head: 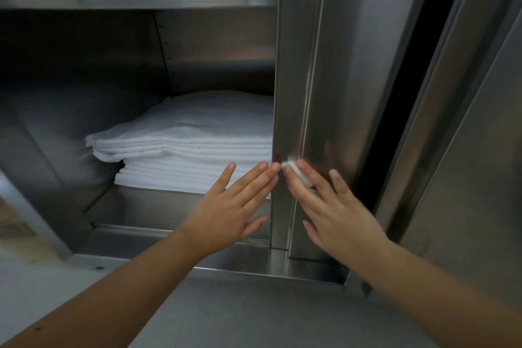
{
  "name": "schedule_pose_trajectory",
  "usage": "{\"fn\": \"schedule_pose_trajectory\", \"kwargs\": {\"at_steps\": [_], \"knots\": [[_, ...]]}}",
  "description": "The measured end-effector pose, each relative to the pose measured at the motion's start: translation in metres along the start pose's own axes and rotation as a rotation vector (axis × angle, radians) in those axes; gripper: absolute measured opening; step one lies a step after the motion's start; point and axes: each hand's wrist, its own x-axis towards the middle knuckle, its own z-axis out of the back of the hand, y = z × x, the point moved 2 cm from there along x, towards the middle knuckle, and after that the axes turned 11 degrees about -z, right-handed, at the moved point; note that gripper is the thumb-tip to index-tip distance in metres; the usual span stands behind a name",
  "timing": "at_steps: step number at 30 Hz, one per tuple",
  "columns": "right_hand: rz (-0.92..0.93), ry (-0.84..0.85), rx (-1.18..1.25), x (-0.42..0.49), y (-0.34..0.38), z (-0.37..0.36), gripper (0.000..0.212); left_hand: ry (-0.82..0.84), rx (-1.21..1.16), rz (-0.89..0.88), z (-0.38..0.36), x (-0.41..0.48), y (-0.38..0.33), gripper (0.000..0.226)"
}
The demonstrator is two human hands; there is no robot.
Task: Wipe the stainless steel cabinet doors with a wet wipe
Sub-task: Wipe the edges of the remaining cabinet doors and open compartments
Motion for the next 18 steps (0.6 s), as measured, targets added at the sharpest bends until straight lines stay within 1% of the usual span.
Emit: {"fn": "schedule_pose_trajectory", "kwargs": {"at_steps": [2, 4, 8, 9, 11, 15, 18], "knots": [[0.038, 0.042, 0.012, -0.014, 0.017, -0.004, 0.071, 0.008, -0.015, -0.013, -0.002, -0.003, -0.003, 0.062], [0.042, 0.05, -0.032, -0.022, 0.025, -0.007, 0.067, 0.012, -0.023, -0.021, -0.003, -0.005, -0.006, 0.06], [-0.132, -0.052, -0.05, -0.01, 0.011, -0.009, 0.062, 0.0, -0.033, -0.012, -0.003, -0.004, -0.008, 0.059], [-0.151, -0.069, -0.051, -0.006, 0.007, -0.008, 0.061, -0.004, -0.031, -0.011, -0.003, -0.005, -0.009, 0.059], [-0.129, -0.055, -0.06, -0.003, 0.007, -0.008, 0.059, -0.007, -0.028, -0.015, -0.004, -0.006, -0.012, 0.059], [-0.162, -0.015, 0.013, -0.008, 0.025, -0.01, 0.067, 0.016, -0.028, -0.027, -0.007, -0.01, -0.016, 0.059], [-0.144, 0.012, 0.051, -0.017, 0.041, -0.014, 0.067, 0.042, -0.021, -0.037, -0.009, -0.014, -0.019, 0.059]]}}
